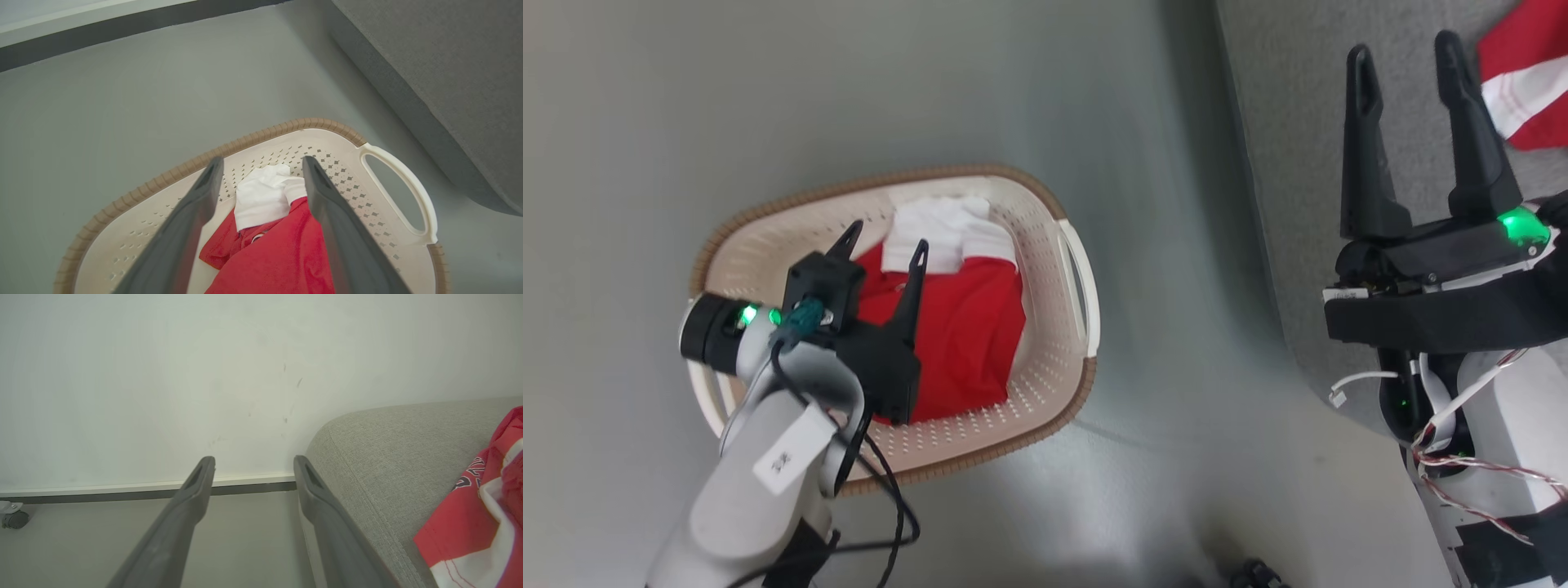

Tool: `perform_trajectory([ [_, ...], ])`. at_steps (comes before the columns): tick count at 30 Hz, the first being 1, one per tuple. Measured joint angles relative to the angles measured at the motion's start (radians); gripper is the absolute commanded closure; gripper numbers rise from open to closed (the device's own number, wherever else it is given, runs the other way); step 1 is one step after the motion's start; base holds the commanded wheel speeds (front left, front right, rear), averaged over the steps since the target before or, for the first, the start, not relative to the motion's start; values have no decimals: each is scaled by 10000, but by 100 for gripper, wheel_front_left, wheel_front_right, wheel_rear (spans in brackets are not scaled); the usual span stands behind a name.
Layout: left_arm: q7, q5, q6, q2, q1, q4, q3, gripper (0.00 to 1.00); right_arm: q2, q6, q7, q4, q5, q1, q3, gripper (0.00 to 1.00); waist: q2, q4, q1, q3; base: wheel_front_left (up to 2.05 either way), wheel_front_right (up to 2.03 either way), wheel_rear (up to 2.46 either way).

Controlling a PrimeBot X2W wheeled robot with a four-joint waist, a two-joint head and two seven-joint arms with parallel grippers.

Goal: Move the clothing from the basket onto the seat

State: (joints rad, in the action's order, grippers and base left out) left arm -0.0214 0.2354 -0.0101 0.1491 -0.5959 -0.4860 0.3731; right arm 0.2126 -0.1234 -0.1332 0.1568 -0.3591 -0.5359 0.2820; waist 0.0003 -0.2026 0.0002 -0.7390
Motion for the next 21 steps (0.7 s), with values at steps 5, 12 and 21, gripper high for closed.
perform_trajectory([
  [5,67,-52,-142,-81,-575,-646,84,0,-25,0,-31,-6,65,-151,-27,0,0,-152,0,-532,0,0,0],
  [12,245,-52,-443,-109,-1148,-1732,192,0,-182,0,-130,-6,176,-321,81,0,0,-415,-1,-1223,0,0,0],
  [21,838,38,-625,153,-1661,-2972,96,0,-407,0,-282,33,255,-480,276,0,-1,-745,-2,-1862,0,0,0],
])
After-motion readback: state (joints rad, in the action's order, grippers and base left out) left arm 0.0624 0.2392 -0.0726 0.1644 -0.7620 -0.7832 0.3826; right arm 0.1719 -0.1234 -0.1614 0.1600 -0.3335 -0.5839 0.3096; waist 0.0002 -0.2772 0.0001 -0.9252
